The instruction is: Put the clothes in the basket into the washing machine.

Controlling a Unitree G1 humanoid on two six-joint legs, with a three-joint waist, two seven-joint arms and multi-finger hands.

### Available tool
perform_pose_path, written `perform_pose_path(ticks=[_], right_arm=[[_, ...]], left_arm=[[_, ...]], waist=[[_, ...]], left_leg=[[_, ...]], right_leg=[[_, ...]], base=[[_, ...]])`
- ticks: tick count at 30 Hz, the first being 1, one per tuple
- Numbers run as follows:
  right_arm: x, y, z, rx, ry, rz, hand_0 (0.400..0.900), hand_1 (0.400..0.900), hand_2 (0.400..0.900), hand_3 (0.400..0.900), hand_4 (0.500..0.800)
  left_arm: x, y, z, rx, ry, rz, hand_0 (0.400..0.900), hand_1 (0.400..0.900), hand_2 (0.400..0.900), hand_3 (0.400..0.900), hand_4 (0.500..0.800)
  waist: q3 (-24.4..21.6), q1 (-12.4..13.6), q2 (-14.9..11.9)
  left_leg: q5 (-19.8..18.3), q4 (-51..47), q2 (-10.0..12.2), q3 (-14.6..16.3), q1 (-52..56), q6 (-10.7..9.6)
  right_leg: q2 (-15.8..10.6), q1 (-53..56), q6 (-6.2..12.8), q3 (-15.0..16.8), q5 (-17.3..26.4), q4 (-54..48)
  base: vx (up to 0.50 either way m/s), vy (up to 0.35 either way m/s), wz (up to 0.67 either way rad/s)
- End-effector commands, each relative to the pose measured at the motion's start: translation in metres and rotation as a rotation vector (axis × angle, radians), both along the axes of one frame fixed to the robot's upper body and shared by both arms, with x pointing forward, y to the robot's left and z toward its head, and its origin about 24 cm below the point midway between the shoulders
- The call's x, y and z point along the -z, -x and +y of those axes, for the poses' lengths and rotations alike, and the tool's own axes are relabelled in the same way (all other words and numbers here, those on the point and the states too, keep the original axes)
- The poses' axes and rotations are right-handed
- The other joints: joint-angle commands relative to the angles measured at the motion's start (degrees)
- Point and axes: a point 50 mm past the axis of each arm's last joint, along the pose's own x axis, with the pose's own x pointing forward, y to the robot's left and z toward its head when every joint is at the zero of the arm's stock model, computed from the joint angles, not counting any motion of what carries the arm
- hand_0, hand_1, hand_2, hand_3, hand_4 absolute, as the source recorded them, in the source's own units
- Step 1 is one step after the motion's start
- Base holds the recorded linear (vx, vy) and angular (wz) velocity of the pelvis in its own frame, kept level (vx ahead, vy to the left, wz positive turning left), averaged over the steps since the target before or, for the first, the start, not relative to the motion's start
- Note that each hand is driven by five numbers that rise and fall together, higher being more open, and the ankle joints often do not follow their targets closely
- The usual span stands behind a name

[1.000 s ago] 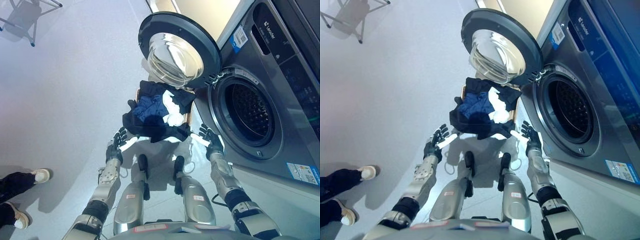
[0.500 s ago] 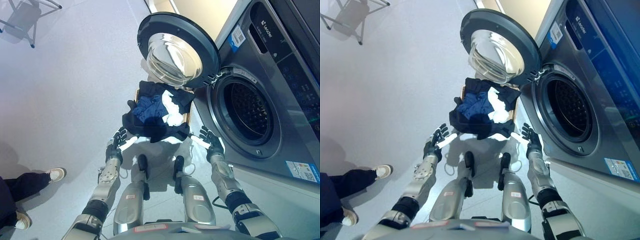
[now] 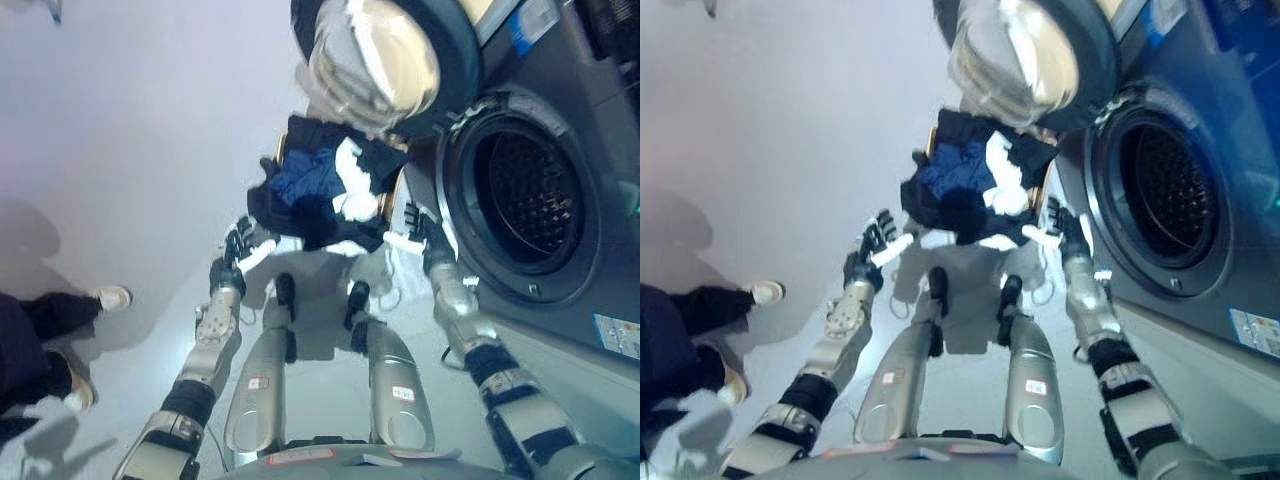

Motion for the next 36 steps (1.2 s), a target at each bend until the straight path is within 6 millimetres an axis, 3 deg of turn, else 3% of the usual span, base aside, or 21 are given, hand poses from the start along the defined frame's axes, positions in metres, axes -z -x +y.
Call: perform_pose_path(ticks=[1, 7, 8, 9, 11, 17, 22, 32, 36], right_arm=[[-0.059, -0.023, 0.0, -0.039, 0.162, -0.212, 0.9, 0.9, 0.9, 0.9, 0.8], [-0.127, -0.055, -0.027, 0.054, 0.471, -0.267, 0.9, 0.9, 0.9, 0.9, 0.8], [-0.137, -0.057, -0.035, 0.079, 0.547, -0.264, 0.9, 0.9, 0.9, 0.9, 0.8], [-0.142, -0.058, -0.038, 0.098, 0.556, -0.27, 0.9, 0.9, 0.9, 0.9, 0.8], [-0.154, -0.06, -0.05, 0.157, 0.636, -0.256, 0.9, 0.9, 0.9, 0.9, 0.8], [-0.188, -0.058, -0.085, 0.327, 0.873, -0.194, 0.9, 0.9, 0.9, 0.9, 0.8], [-0.201, -0.052, -0.105, 0.4, 0.933, -0.128, 0.9, 0.9, 0.9, 0.9, 0.8], [-0.21, -0.049, -0.115, 0.431, 1.012, -0.069, 0.9, 0.9, 0.9, 0.9, 0.8], [-0.211, -0.047, -0.119, 0.431, 1.01, -0.044, 0.9, 0.9, 0.9, 0.9, 0.8]], left_arm=[[-0.037, 0.0, 0.005, -0.02, 0.002, -0.202, 0.9, 0.9, 0.9, 0.9, 0.8], [-0.082, -0.012, -0.01, 0.041, -0.01, -0.386, 0.9, 0.9, 0.9, 0.9, 0.8], [-0.092, -0.013, -0.012, 0.051, -0.017, -0.425, 0.9, 0.9, 0.9, 0.9, 0.8], [-0.096, -0.015, -0.014, 0.061, -0.015, -0.437, 0.9, 0.9, 0.9, 0.9, 0.8], [-0.108, -0.017, -0.021, 0.08, -0.02, -0.487, 0.9, 0.9, 0.9, 0.9, 0.8], [-0.138, -0.016, -0.035, 0.141, -0.006, -0.613, 0.9, 0.9, 0.9, 0.9, 0.8], [-0.161, -0.011, -0.044, 0.18, 0.027, -0.704, 0.9, 0.9, 0.9, 0.9, 0.8], [-0.181, -0.001, -0.048, 0.205, 0.078, -0.8, 0.9, 0.9, 0.9, 0.9, 0.8], [-0.191, 0.004, -0.05, 0.216, 0.098, -0.845, 0.9, 0.9, 0.9, 0.9, 0.8]], waist=[[-2.9, 2.2, -1.2], [-2.1, 5.3, -1.1], [-2.0, 5.9, -1.0], [-1.9, 5.9, -1.0], [-2.3, 6.6, -0.7], [-3.0, 9.2, 0.0], [-3.1, 10.6, 0.6], [-3.5, 12.2, 1.0], [-1.9, 12.8, 2.8]], left_leg=[[-7.1, 10.3, 1.3, -2.4, -8.4, -0.5], [-8.5, 18.0, 0.6, -4.1, -19.9, -0.2], [-10.9, 20.4, 0.2, -4.9, -21.4, -0.4], [-9.1, 21.1, -0.1, -4.8, -23.9, -0.1], [-12.0, 24.7, -0.7, -5.5, -27.1, -0.3], [-14.8, 34.4, -2.3, -6.6, -38.2, 0.5], [-16.3, 40.8, -4.2, -6.9, -46.2, 0.9], [-17.5, 47.0, -6.0, -7.2, -55.1, 2.0], [-18.2, 49.7, -6.5, -8.0, -56.4, 2.4]], right_leg=[[-2.5, -6.1, 6.13, -0.1, 7.5, -2.2], [-3.3, -16.8, 6.09, -0.7, 5.2, 6.5], [-3.4, -18.5, 6.81, -0.4, 2.4, 9.8], [-4.0, -20.2, 5.91, -1.0, 4.0, 10.1], [-4.4, -23.3, 6.67, -0.8, 1.0, 14.2], [-6.6, -34.5, 5.68, -0.5, -2.6, 24.2], [-9.2, -42.9, 4.37, 1.2, -5.7, 31.8], [-11.1, -53.7, 3.46, 3.7, -8.7, 40.7], [-11.7, -54.6, 2.96, 3.9, -10.6, 44.0]], base=[[-0.15, -0.035, 0.22], [-0.08, -0.015, 0.11], [-0.1, -0.007, 0.2], [-0.09, 0.003, 0.2], [-0.02, 0.002, 0.16], [-0.04, 0.007, 0.11], [-0.03, 0.005, 0.09], [0.01, 0.006, 0.04], [0.0, -0.003, 0.06]])
